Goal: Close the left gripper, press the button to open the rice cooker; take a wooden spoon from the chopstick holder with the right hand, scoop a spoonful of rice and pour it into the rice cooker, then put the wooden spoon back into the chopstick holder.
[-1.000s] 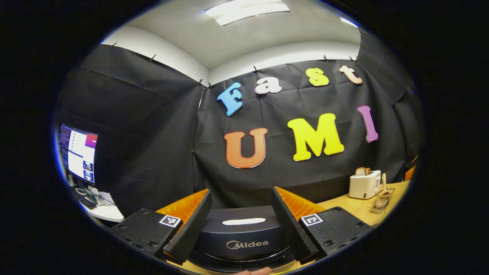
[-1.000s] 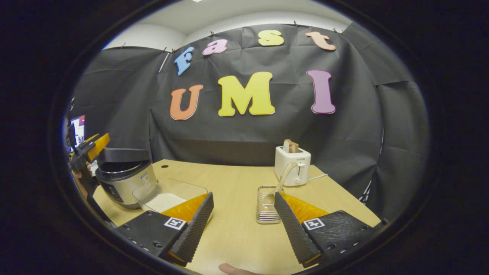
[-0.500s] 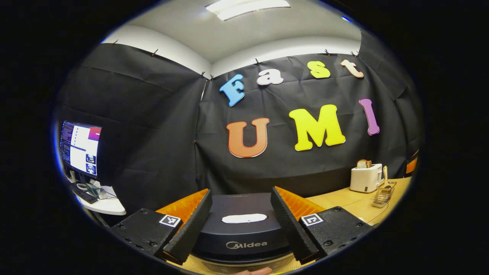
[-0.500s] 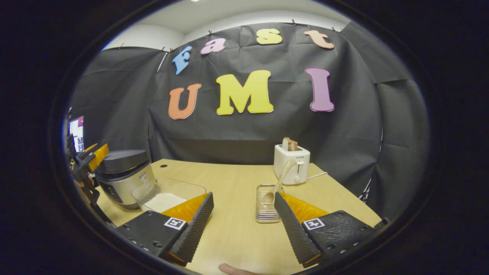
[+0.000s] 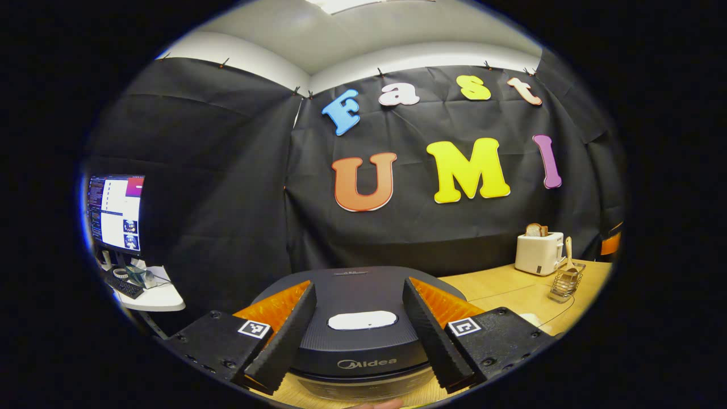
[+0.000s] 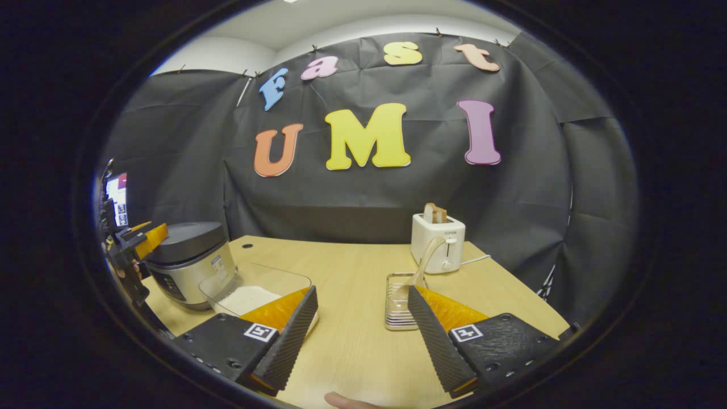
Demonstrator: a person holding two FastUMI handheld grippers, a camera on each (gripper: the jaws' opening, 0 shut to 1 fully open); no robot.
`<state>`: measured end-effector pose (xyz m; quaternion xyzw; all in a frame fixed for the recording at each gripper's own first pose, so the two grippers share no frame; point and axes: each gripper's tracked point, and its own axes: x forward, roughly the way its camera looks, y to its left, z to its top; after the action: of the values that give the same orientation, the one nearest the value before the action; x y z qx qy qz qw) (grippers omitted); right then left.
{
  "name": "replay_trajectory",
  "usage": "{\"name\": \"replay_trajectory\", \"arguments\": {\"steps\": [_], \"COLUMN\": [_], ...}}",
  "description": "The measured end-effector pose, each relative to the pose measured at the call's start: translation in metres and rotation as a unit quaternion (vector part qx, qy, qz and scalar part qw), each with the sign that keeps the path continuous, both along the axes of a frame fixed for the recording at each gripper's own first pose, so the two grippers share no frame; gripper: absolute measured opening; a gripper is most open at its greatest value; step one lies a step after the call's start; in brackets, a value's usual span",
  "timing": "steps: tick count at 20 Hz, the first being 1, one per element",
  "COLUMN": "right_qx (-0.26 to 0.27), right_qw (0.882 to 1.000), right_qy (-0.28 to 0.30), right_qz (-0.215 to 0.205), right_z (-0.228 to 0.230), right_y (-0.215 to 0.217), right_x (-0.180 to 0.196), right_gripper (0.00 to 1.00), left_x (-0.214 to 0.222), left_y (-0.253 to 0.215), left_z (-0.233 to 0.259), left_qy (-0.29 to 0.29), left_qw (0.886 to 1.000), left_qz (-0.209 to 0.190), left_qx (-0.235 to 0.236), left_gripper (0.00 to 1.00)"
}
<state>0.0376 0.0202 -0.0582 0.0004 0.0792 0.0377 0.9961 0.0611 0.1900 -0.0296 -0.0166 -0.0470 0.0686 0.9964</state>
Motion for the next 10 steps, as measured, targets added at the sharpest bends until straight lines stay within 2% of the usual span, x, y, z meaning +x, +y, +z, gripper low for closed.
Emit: {"name": "replay_trajectory", "arguments": {"steps": [10], "right_qx": [-0.007], "right_qw": [1.0], "right_qy": [-0.005], "right_qz": [0.002], "right_z": [0.003], "right_y": [0.002], "right_x": [-0.004], "right_gripper": [0.95], "left_x": [-0.017], "left_y": [-0.002], "left_z": [-0.008], "left_qy": [0.119], "left_qw": [0.993], "left_qz": [0.02], "left_qx": [-0.008], "left_gripper": [0.95]}}
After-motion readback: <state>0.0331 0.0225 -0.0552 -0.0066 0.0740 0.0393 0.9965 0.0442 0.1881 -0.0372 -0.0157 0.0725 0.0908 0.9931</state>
